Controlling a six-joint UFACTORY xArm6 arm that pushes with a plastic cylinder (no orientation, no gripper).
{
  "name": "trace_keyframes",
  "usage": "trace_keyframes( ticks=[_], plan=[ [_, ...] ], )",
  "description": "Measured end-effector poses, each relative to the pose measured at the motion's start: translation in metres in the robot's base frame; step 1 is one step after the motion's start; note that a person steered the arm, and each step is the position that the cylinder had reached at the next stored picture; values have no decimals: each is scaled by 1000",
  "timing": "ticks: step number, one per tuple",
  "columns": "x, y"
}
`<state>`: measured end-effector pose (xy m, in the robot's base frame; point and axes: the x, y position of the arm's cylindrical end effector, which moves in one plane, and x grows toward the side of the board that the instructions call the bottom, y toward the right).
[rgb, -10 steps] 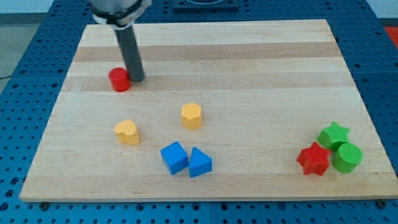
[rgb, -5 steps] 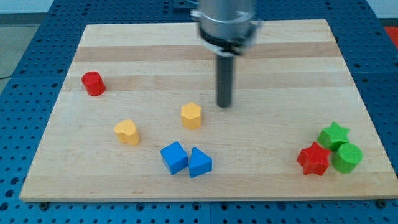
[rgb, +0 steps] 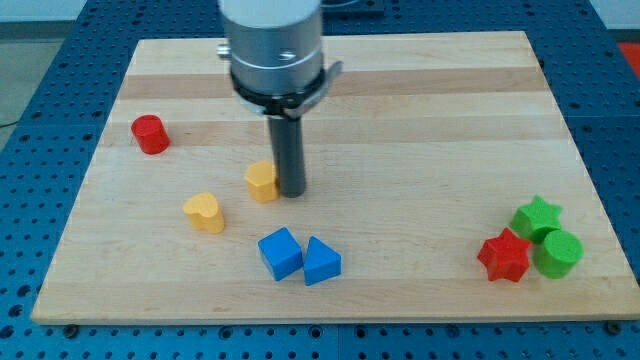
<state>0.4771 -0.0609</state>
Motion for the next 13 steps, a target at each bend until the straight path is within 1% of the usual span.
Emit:
trace_keyframes(
  ticks=[2,4,6,7,8,9,10,11,12,13],
  plan=[
    [14,-35],
    [-21,-102],
    [-59,-117],
    [-66,-93],
    [-88,-86],
    [-90,-123],
    [-90,-147],
    [-89,-117],
    [-36,-83],
    [8,-42]
  ],
)
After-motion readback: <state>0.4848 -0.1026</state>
